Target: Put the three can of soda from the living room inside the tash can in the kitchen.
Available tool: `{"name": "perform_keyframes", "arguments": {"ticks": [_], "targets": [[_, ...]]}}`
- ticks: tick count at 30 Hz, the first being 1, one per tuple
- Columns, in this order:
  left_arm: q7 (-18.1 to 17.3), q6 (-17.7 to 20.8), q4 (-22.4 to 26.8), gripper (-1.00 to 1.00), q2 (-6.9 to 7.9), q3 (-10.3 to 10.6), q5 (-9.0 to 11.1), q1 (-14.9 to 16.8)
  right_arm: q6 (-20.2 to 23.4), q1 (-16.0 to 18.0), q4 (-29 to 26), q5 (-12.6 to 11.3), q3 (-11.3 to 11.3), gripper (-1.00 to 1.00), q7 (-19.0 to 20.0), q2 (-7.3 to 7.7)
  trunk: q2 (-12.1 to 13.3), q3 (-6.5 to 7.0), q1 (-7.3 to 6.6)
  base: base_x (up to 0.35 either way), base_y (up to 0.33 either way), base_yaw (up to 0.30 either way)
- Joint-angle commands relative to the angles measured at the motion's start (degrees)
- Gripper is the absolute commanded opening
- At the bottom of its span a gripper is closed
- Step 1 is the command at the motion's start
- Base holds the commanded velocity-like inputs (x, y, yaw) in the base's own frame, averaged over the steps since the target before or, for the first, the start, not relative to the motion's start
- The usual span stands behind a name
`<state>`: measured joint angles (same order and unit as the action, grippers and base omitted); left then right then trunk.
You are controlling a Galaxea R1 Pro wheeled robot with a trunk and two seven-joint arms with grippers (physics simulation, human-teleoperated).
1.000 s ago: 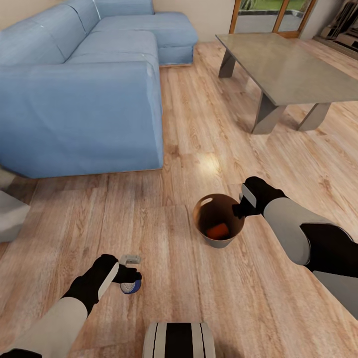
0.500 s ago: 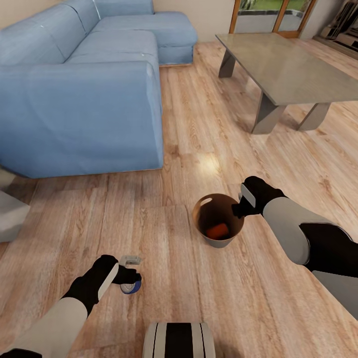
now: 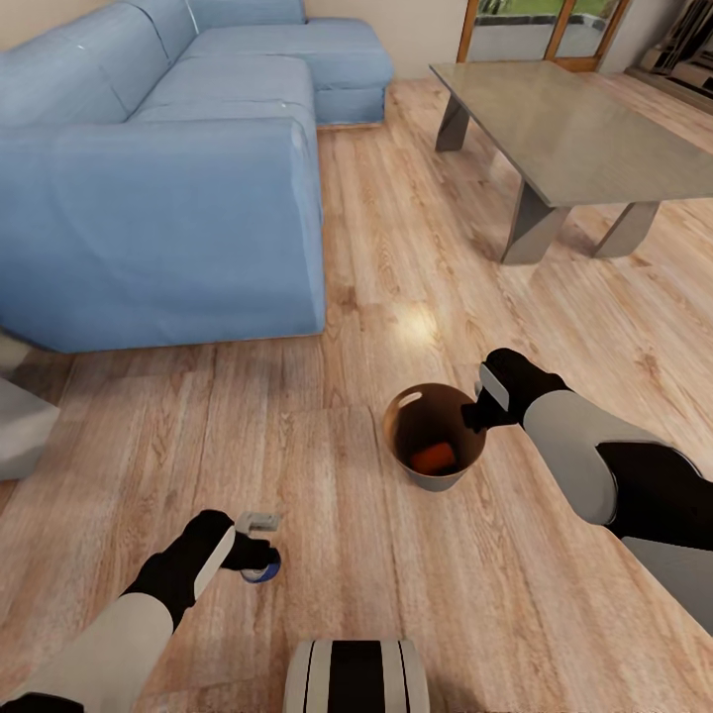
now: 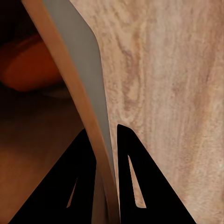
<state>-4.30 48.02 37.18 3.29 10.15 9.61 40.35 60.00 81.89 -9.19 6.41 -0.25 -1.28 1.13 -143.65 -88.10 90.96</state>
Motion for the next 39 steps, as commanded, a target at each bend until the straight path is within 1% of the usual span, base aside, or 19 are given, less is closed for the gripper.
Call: {"name": "perform_keyframes", "arguments": {"ticks": [1,13,14,34,39], "targets": [[0.0,-0.03,-0.49,1.0,-0.03,0.05,0.05,0.06,0.0,-2.26,-0.66,-0.24,-2.39,-1.0,0.4,0.02,0.01,-0.02,1.48,0.0,0.0,0.0],[0.0,-0.11,-1.23,1.0,-0.21,0.05,0.06,0.08,0.0,-2.27,-0.65,-0.2,-2.39,-1.0,0.4,-0.54,0.01,-0.02,1.48,0.0,0.0,0.0],[-0.02,-0.17,-1.21,-1.0,-0.21,0.06,0.06,0.06,0.0,-2.28,-0.65,-0.19,-2.41,-1.0,0.4,-0.61,0.01,-0.02,1.48,0.0,0.0,0.0],[-0.18,-0.4,-1.24,-1.0,-0.21,0.05,0.24,0.04,0.0,-2.43,-0.74,-0.12,-2.3,-1.0,0.4,-2.15,0.01,-0.02,1.48,0.0,0.0,0.0],[-0.11,-0.22,-1.37,-1.0,-0.26,0.07,0.06,0.07,0.0,-2.43,-0.74,-0.14,-2.3,-1.0,0.4,-2.22,0.08,1.08,1.35,0.0,0.0,0.0]]}}
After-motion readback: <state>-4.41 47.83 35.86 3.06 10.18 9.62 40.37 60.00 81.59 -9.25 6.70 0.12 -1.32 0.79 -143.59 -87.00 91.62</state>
